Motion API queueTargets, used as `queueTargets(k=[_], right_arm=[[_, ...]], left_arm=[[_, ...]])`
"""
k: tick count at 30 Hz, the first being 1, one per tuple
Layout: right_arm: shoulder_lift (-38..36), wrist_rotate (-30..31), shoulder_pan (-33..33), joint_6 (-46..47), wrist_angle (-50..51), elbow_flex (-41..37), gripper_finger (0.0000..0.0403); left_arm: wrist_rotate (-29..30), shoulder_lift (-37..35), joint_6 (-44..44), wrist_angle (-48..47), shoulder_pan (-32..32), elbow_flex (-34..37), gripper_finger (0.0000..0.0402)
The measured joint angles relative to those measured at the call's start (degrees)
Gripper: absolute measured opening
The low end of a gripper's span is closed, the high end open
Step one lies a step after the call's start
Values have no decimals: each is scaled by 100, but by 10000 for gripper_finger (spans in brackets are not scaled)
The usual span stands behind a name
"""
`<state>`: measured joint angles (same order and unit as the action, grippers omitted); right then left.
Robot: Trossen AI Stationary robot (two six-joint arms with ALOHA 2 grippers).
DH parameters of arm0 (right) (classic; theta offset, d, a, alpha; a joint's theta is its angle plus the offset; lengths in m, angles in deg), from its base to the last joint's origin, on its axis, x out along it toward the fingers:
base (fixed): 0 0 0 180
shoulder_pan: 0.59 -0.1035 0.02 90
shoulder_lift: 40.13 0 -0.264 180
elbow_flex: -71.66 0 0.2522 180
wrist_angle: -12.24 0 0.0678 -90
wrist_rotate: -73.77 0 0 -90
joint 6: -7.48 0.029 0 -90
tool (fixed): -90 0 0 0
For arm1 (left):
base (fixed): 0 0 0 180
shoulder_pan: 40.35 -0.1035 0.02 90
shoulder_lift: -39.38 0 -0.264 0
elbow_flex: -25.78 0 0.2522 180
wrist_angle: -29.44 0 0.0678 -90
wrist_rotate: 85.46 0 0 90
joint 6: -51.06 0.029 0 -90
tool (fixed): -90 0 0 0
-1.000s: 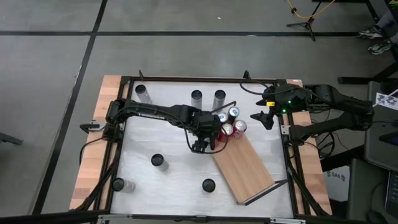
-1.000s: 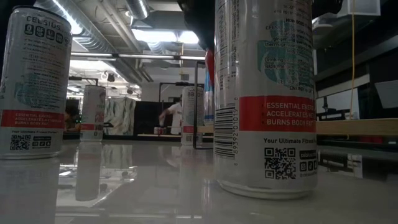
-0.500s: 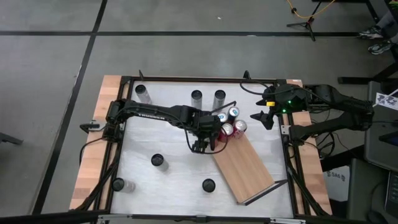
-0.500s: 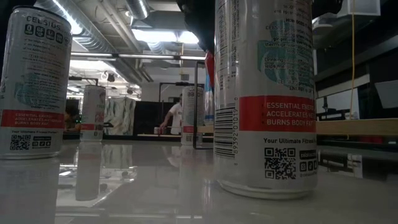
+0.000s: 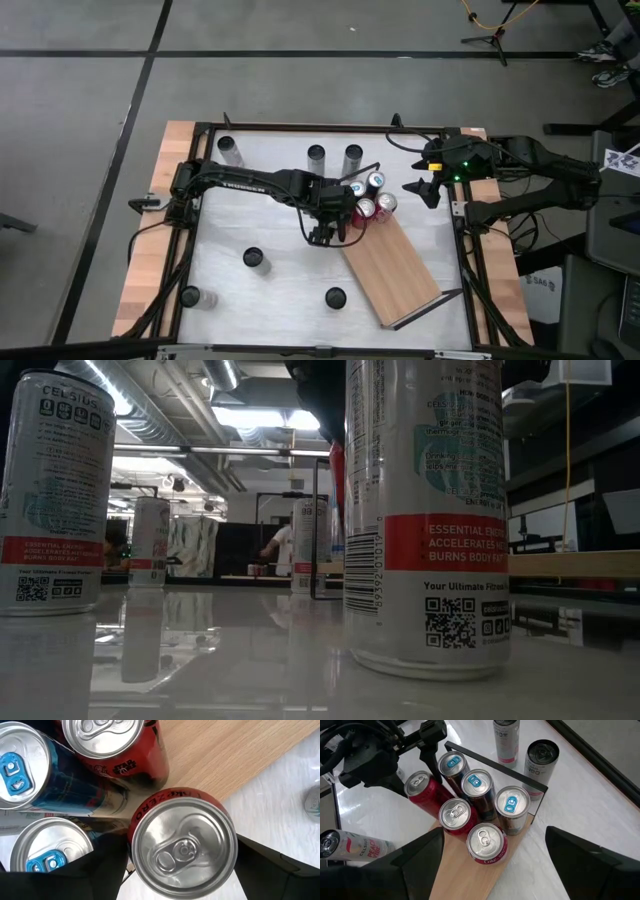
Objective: Place canned beverage on shelf
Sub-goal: Put the red soda can on the shelf aligned with the other red soda cans
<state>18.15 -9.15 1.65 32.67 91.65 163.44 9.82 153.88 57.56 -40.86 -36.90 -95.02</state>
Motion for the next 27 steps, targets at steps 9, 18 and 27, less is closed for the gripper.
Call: queueTargets(k=[9,18,27], right_arm=[[0,0,2,-2,0,0,337],[0,0,0,-2,0,0,337],[0,0,1,-2,0,0,337]], left_arm=[[7,0,-42,7,0,0,314],[11,-2,-331,177,9,0,316],[9,-7,-341,227,9,0,317]])
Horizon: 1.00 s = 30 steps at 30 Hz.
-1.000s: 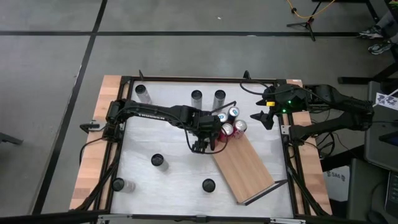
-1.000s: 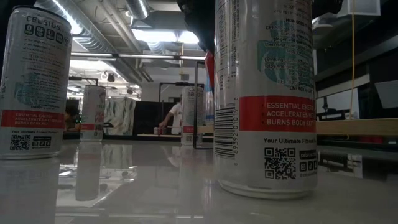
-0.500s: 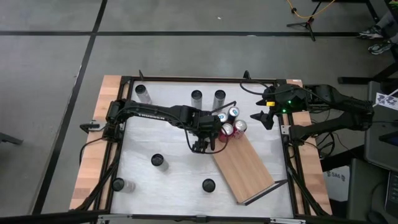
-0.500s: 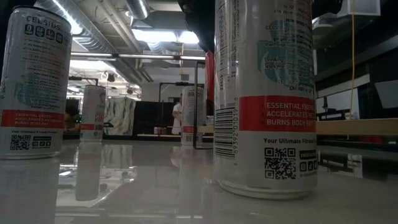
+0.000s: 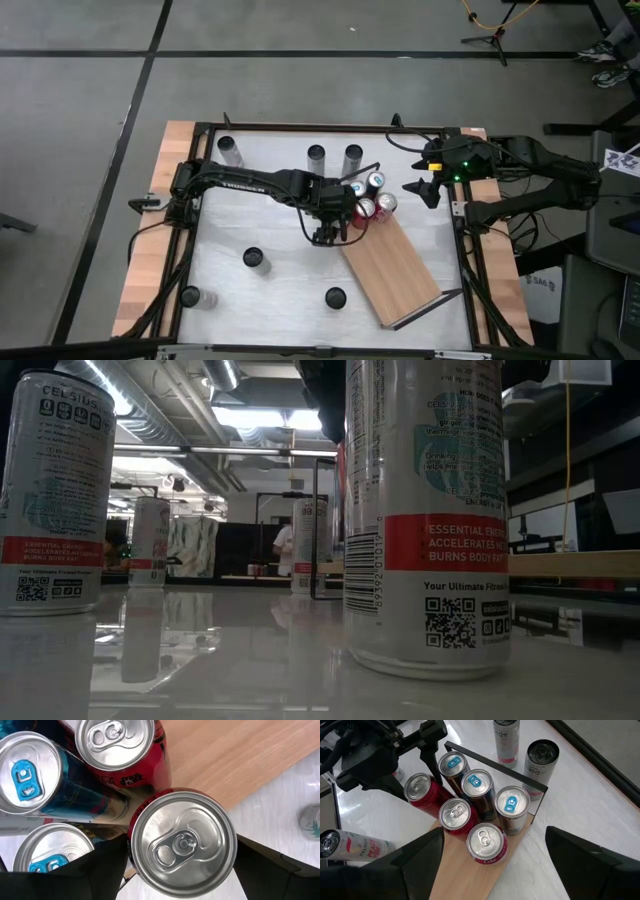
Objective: Place canned beverage on shelf
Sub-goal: Put the red soda can on the shelf aligned with the other red soda cans
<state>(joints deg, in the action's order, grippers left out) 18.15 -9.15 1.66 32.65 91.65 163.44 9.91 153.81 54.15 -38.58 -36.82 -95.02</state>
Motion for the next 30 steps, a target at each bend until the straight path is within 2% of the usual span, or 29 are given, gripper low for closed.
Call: queueTargets(k=[19,30], right_arm=[[0,0,-1,0,0,0,337],[0,-1,0,0,1,0,337]], left_arm=[[11,-2,2,8,0,0,317],[13,-2,2,313,0,0,317]])
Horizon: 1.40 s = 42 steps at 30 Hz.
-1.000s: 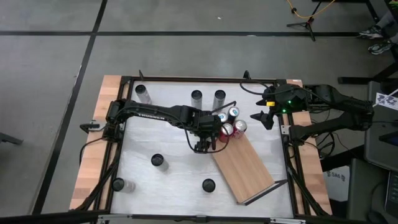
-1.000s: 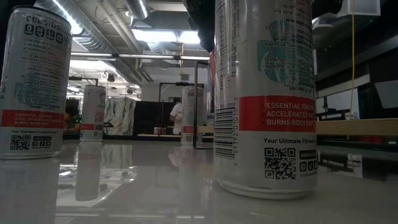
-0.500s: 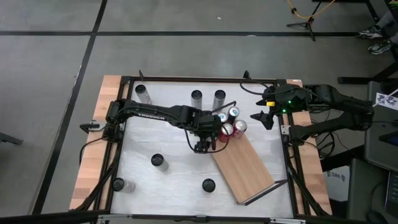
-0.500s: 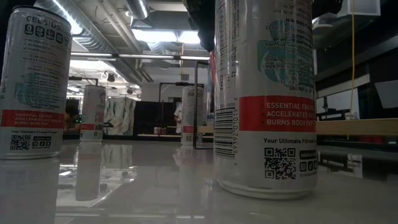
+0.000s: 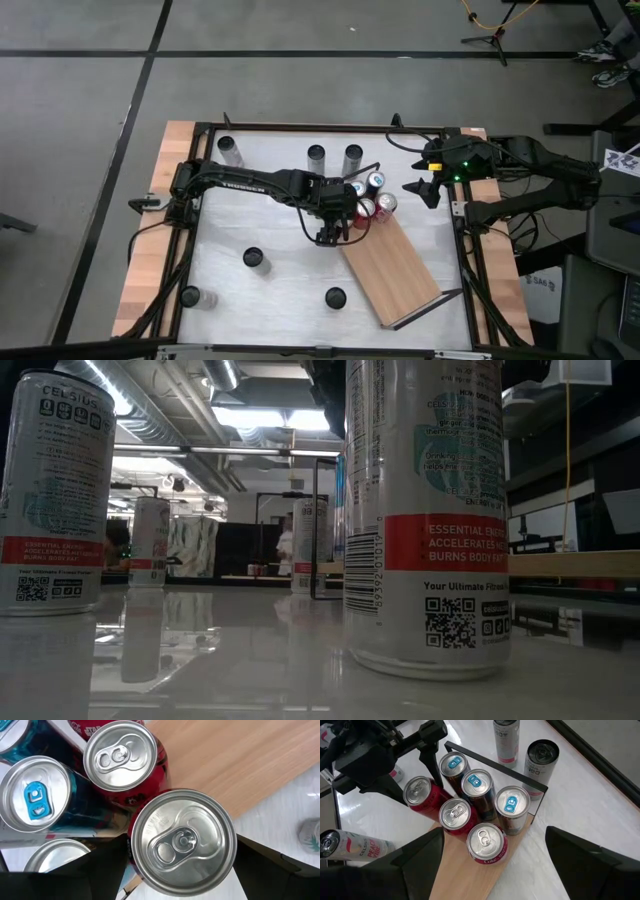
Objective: Place canned beverage on shelf
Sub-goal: Put the red soda can on the shelf aligned with the other red soda cans
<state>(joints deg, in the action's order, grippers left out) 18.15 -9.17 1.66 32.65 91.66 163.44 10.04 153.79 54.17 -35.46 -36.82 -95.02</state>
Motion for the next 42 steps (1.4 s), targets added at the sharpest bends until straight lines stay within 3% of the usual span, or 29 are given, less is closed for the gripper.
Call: queueTargets(k=[42], right_arm=[[-2,-3,-1,1,4,0,337]], left_arm=[[-31,164,-272,27,32,13,317]])
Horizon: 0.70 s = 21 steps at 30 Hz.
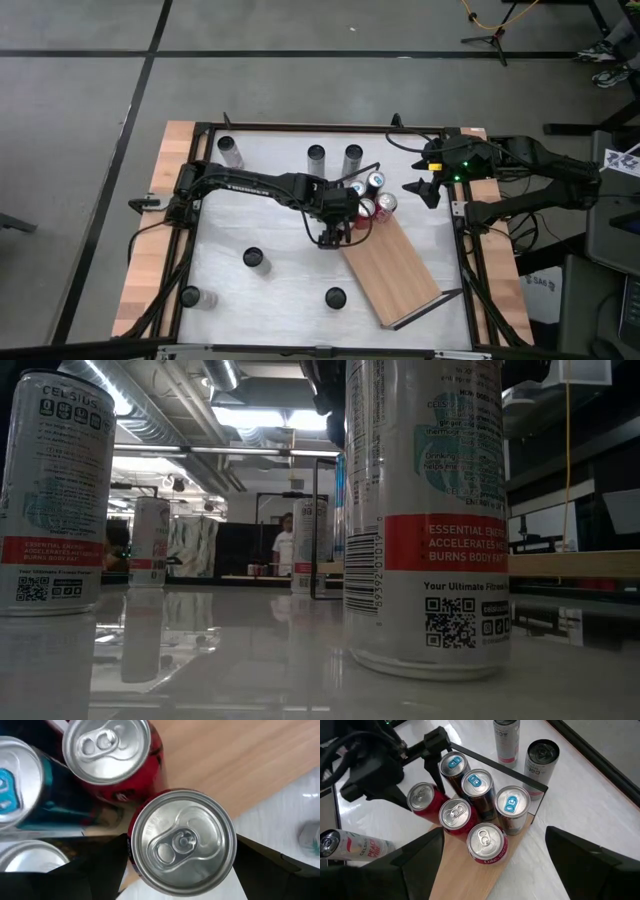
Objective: Place canned beverage on shelf
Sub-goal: Put the red soda can on the shelf aligned with the other red soda cans
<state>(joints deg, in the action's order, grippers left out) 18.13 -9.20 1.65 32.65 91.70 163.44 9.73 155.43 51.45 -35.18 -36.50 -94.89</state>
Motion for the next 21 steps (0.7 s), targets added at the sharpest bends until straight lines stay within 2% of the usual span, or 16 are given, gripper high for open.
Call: queueTargets(k=[15,21], right_arm=[[0,0,1,0,-1,0,337],[0,0,2,-1,0,0,337]], left_arm=[[13,-4,-1,15,-8,-2,318],[17,-9,-1,41,-8,-14,338]])
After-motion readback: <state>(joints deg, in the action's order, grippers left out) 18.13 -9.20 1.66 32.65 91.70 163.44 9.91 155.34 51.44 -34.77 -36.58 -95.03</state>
